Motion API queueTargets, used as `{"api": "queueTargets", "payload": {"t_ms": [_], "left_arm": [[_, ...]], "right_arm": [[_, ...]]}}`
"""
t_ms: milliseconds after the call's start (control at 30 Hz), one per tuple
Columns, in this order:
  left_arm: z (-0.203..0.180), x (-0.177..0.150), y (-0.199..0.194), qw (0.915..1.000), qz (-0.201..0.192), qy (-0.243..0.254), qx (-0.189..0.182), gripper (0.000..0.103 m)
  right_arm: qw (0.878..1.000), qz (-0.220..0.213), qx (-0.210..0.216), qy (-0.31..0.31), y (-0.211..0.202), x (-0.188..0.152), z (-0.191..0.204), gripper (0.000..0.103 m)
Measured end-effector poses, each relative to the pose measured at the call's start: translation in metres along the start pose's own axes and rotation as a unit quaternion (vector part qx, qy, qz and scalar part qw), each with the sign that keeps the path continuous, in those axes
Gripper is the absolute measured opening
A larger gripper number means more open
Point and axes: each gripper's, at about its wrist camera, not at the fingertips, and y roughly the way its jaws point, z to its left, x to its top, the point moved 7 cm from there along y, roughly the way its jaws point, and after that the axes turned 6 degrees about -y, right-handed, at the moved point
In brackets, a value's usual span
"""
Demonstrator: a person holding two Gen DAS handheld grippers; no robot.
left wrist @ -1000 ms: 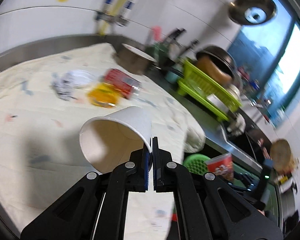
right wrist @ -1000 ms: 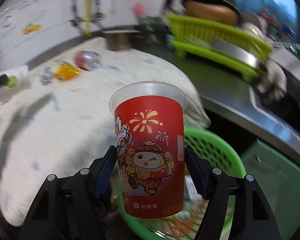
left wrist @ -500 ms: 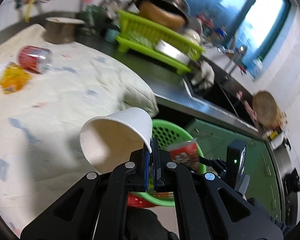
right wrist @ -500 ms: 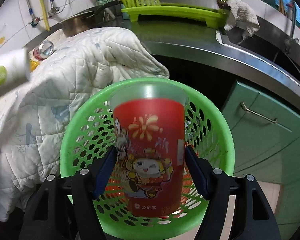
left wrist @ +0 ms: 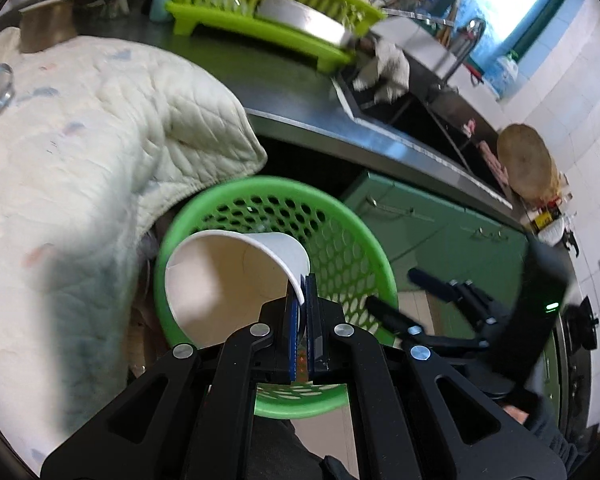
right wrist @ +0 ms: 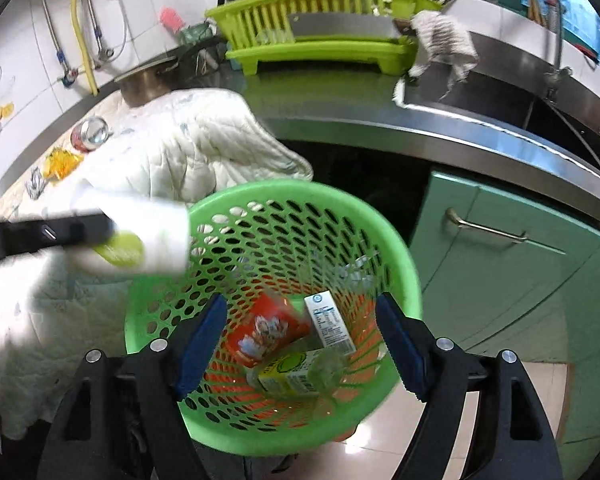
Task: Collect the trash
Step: 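Drop the red cup in the green basket with right tool while left drops the paper cup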
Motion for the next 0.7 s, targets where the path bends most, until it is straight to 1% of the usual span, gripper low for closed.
{"api": "queueTargets", "payload": {"t_ms": [100,200,267,300,333,500,700], "left_arm": [[-0.004,-0.007,0.014,0.9998,0.018,0.003,0.0,0.002],[-0.01,-0.013,0.026,0.9995,0.031,0.008,0.001,0.005],[-0.012,-0.017,0.03,0.9991,0.04,0.01,0.002,0.015],[-0.012,-0.018,0.031,0.9991,0.041,0.009,0.002,0.029],[-0.012,-0.019,0.031,0.9991,0.041,0.008,0.005,0.04],[-0.014,-0.019,0.028,0.9991,0.043,0.007,-0.001,0.041],[-0.008,-0.012,0.009,0.9997,0.025,0.007,0.005,0.041]], "right_arm": [[1.0,-0.014,-0.003,0.009,-0.014,0.002,-0.007,0.074],[1.0,-0.024,-0.005,0.013,-0.025,0.002,-0.013,0.074],[0.999,-0.029,-0.007,0.014,-0.031,0.003,-0.015,0.074],[0.999,-0.031,-0.006,0.015,-0.034,0.004,-0.016,0.074],[0.999,-0.034,-0.006,0.016,-0.035,0.004,-0.017,0.074],[0.999,-0.042,-0.005,0.015,-0.041,0.008,-0.015,0.074],[0.999,-0.053,-0.004,0.003,-0.048,0.02,-0.008,0.075]]}}
